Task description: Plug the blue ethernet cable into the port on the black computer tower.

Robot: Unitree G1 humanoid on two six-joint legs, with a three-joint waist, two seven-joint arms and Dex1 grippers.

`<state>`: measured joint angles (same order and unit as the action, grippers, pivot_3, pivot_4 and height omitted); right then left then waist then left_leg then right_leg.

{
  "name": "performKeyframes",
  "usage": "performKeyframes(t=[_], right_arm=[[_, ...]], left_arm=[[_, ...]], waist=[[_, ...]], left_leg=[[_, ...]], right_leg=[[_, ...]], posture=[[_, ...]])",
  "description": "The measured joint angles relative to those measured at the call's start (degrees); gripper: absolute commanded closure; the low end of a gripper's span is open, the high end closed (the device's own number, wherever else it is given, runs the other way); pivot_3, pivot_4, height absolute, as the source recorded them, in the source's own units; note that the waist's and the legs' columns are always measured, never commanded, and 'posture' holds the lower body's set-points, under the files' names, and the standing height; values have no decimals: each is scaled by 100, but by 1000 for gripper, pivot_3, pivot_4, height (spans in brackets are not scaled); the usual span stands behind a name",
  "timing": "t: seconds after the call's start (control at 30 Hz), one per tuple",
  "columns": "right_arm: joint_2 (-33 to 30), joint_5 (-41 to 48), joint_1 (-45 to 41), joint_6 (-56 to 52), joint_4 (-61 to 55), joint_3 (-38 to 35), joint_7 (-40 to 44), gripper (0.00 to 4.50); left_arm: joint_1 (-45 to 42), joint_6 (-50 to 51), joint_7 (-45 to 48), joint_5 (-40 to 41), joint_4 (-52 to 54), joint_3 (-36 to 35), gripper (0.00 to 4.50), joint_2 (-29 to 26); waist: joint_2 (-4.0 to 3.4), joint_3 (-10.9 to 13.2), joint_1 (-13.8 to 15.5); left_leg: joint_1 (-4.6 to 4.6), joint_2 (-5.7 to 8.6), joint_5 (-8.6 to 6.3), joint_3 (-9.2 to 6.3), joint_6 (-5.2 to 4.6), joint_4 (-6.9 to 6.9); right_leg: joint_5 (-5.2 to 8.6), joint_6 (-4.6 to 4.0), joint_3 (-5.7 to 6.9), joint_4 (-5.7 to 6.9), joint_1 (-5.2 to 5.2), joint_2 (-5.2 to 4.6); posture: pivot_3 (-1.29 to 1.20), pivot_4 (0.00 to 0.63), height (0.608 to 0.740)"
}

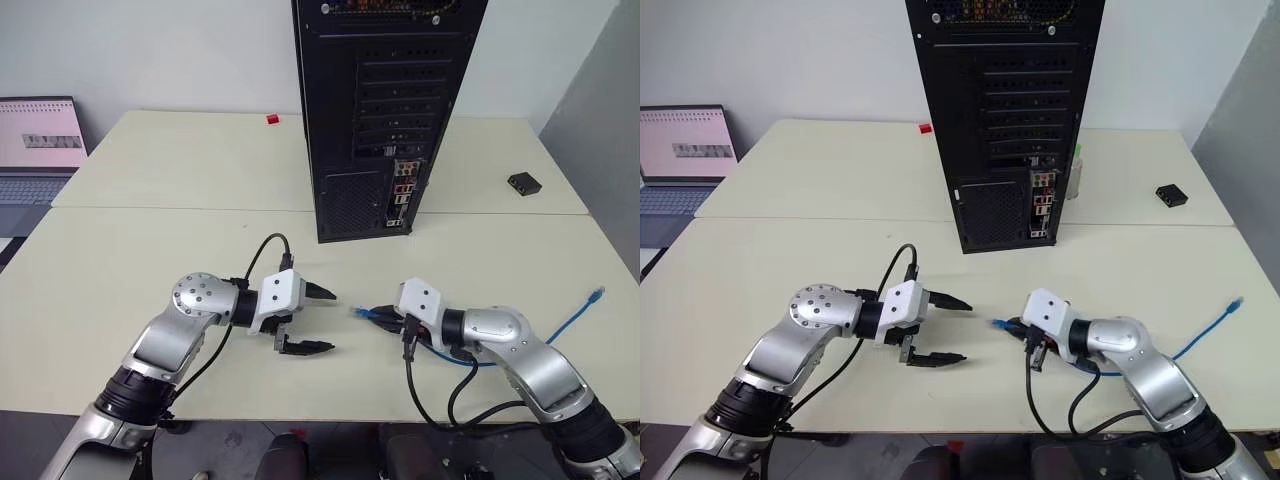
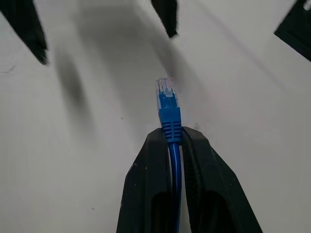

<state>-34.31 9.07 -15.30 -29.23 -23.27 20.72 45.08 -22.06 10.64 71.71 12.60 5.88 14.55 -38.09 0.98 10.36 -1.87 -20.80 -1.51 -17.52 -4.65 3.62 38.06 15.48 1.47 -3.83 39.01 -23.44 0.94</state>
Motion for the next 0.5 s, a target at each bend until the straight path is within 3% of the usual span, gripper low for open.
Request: performKeyframes(t=[0.33,0.5], right_arm=[[-17,-288,-174,-45,-82,316,121,4426],[-13,-347,-243,-40,-81,346,160,4428]], left_arm=[[-163,-161,-2,-246,-371,144,0,118],[-243,-249,-13,-341,-433,175,894,200]], waist=[[0,0,0],[0,0,0]], left_leg=[[0,0,0,-1,0,1],[0,1,0,-2,0,1]], right_leg=[[0,0,3,0,0,0],[0,0,3,0,0,0]], posture=[[0,150,740],[0,150,740]])
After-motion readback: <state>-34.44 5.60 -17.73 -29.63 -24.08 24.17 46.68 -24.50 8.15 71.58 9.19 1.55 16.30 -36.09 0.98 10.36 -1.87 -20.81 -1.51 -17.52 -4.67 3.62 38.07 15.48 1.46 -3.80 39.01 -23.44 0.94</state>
